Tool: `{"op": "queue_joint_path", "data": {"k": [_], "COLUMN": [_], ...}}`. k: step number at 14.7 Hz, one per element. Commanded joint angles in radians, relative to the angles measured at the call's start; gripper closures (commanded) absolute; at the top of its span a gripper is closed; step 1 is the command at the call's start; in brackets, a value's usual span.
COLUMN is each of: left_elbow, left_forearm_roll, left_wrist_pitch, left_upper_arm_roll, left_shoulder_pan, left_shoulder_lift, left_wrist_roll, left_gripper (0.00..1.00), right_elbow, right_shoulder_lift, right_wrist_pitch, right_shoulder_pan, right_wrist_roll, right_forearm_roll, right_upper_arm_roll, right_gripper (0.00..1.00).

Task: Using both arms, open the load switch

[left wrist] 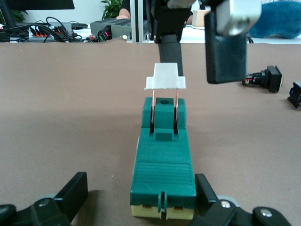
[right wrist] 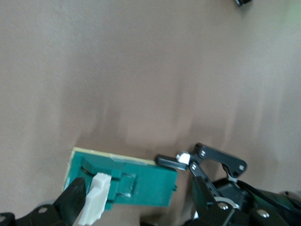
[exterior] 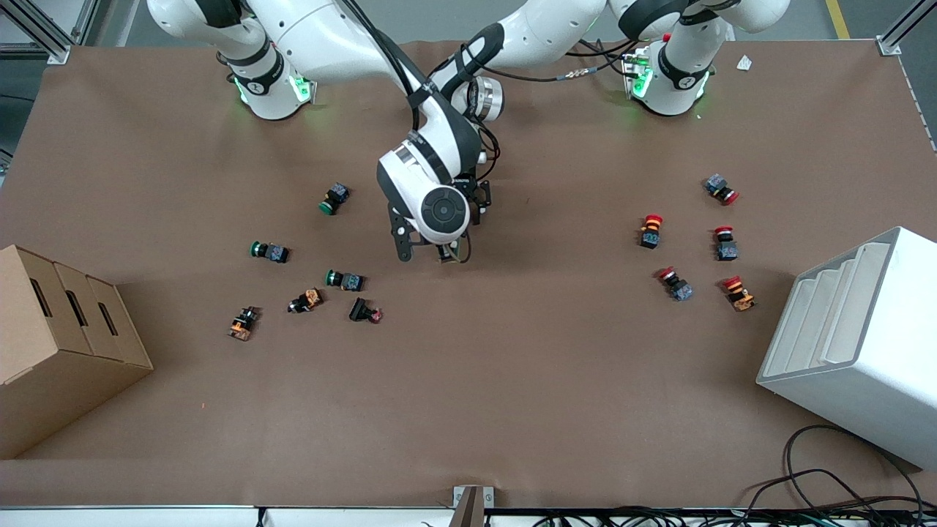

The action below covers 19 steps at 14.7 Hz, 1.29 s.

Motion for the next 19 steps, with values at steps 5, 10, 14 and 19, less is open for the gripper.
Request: {"op": "queue_joint_path", "data": {"k": [5,10,14,19], "left_elbow": [-0.006,-0.004,-0.003,-0.001], "left_forearm_roll": [0.005,0.005,0.005,0.005], "left_wrist_pitch": [-0.006,-0.006,-0.006,-0.006], "left_upper_arm_roll": [0.0,0.001,0.0,0.001], "left_shoulder_pan": [-0.013,-0.014,-0.016,-0.016], "left_shoulder_lift": [0.052,0.053,0.056,0.055], "left_wrist_roll": [-0.075,-0.073,-0.073,-0.071], "left_gripper": [0.01,0.0,0.0,0.0], "right_elbow": [-0.025,-0.083,-0.065,-0.002], "right_shoulder_lift": [-0.016,-0.011,-0.023,-0.167], "right_wrist_pitch": [-0.037,-0.026,-0.071,-0.184], "right_shoulder_pan": [0.053,0.089,0.044,-0.165], "right_wrist_roll": [0.009,0.006,-0.07,-0.562], "right_forearm_roll": [0.025,0.023,0.014,-0.061], "right_upper_arm_roll": [0.013,0.011,0.004,-0.061], "right_gripper": [0.0,0.0,0.0,0.0]}}
